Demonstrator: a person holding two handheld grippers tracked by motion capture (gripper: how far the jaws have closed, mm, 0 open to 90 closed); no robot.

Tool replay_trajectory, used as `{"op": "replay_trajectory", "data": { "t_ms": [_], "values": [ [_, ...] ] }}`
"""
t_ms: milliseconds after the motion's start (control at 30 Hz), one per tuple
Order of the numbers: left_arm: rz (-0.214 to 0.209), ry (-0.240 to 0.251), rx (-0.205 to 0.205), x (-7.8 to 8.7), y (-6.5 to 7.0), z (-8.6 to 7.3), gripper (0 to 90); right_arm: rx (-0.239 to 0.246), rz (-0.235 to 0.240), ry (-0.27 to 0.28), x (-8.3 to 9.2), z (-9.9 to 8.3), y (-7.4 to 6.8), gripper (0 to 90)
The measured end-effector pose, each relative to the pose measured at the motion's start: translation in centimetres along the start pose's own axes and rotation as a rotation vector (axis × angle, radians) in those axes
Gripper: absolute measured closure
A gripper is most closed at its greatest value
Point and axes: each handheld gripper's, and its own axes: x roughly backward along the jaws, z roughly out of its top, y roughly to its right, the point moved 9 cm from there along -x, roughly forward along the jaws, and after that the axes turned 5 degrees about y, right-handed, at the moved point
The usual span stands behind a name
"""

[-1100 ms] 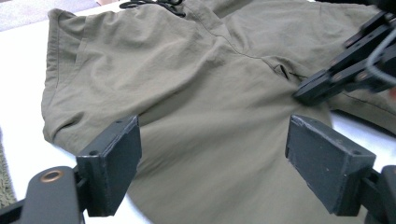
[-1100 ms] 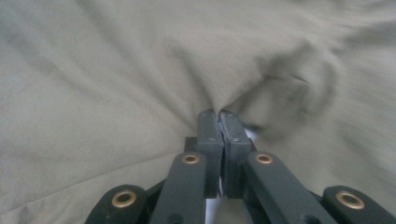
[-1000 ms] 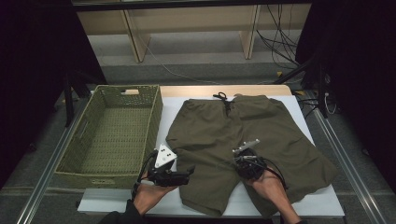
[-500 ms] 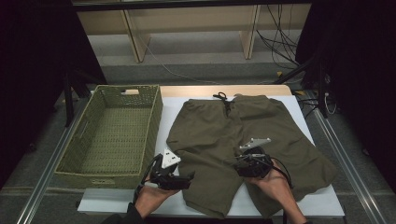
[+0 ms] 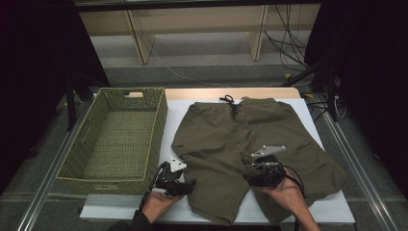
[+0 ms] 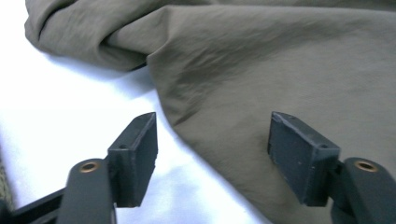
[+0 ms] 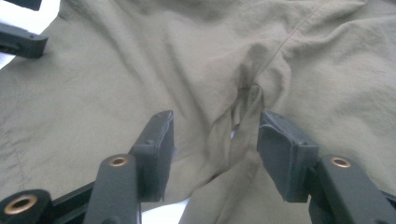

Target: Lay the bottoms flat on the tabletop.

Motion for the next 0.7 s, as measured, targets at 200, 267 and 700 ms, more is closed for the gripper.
{"op": "replay_trajectory", "data": {
  "t_ms": [200,267,700],
  "values": [
    [0.018,-0.006,0.011,-0.8,-0.7,0.1,40.4,0.006,0.011,0.008,0.0,0.0,-0.3,46.8],
    [0.005,-0.008,0.024,-1.1,-0.8,0.2,46.4,0.009,0.013,0.004,0.0,0.0,-0.3,46.9],
    [-0.129,0.091,-0.001,1.9,1.5,3.7,89.1,0.011,0.018,0.016,0.2,0.1,-0.3,46.9]
  ]
}}
